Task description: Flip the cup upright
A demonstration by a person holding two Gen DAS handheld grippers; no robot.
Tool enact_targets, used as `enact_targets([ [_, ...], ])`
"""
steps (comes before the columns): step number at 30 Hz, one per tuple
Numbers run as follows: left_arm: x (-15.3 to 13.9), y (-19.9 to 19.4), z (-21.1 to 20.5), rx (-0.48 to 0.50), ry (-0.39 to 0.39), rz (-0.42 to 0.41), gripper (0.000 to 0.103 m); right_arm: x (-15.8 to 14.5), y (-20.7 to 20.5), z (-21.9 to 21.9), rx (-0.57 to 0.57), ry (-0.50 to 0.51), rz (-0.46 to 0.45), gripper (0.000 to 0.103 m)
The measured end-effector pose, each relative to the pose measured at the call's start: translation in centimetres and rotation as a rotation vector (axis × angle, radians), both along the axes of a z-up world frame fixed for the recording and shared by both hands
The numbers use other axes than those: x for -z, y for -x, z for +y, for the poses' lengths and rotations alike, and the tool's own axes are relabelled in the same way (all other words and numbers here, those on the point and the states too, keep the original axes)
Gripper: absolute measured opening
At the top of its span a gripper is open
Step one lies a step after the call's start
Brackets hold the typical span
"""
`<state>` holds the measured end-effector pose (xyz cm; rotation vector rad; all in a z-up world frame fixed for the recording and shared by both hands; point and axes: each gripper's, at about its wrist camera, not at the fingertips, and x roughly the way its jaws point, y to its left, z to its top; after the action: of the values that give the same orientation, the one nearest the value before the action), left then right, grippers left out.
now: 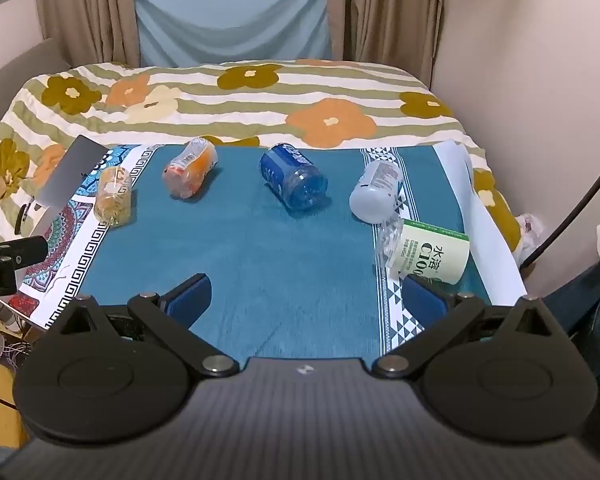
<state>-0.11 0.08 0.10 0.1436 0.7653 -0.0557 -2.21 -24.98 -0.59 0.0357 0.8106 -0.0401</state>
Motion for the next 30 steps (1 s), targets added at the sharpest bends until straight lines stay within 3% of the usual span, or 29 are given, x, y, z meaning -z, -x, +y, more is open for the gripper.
enact_targets([
  [8, -0.6, 0.5, -0.1, 0.002, 0.019, -0.010, 0.103, 1.3, 0.3, -0.3, 0.004, -0.005, 0.003, 0.103],
  [30, -0.2, 0.1, -0.1, 0.031, 0.017, -0.006, 0.103, 0.5, 0.4, 0.1, 0.025, 0.018, 0.024, 0.103],
])
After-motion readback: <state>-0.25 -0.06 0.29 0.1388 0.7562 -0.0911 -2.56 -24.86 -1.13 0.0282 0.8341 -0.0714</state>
